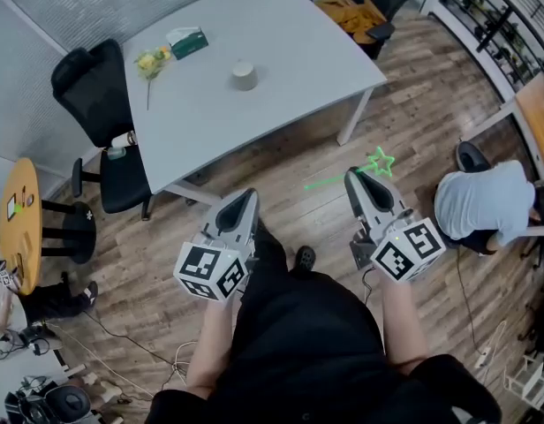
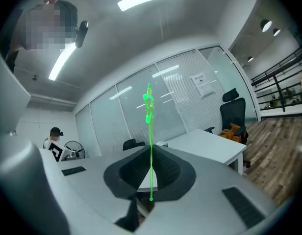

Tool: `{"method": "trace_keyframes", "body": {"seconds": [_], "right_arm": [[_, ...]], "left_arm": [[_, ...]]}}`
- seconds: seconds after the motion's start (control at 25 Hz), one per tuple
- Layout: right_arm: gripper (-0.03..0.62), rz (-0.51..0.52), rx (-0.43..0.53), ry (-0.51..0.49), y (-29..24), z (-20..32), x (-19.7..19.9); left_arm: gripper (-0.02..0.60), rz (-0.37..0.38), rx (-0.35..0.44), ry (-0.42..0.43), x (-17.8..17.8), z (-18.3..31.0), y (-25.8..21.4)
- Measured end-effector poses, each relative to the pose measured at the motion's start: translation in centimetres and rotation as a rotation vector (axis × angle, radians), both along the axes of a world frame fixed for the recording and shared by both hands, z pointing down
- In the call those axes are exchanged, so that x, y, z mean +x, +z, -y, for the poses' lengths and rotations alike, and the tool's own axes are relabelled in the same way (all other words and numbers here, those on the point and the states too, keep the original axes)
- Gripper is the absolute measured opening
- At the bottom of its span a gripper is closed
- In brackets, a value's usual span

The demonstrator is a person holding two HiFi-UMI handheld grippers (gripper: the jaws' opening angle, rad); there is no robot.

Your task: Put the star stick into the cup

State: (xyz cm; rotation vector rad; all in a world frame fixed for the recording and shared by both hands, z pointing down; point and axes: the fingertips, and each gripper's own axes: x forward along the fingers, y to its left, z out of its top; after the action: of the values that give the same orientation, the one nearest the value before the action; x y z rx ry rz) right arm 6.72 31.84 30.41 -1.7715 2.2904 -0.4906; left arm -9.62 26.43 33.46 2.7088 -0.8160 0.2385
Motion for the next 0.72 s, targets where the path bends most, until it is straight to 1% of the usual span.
{"method": "trace_keyframes", "body": {"seconds": [0.32, 0.56, 0.72], "right_arm": [[0.02, 0.026, -0.025, 0.002, 0.9, -0.1, -0.1], [0.023, 0.032, -0.046, 0.011, 1.8, 1.4, -0.3], [0.021, 0.039, -0.063, 0.036, 2.1, 3.0, 0.5]], "left_arm": [[0.0, 0.015, -0.018, -0.01, -0.6, -0.3, 0.7], [0.0, 0.022, -0.037, -0.008, -1.1, 1.9, 1.7], [0.0, 0.014, -0.051, 0.006, -0.6, 3.9, 2.1]]}}
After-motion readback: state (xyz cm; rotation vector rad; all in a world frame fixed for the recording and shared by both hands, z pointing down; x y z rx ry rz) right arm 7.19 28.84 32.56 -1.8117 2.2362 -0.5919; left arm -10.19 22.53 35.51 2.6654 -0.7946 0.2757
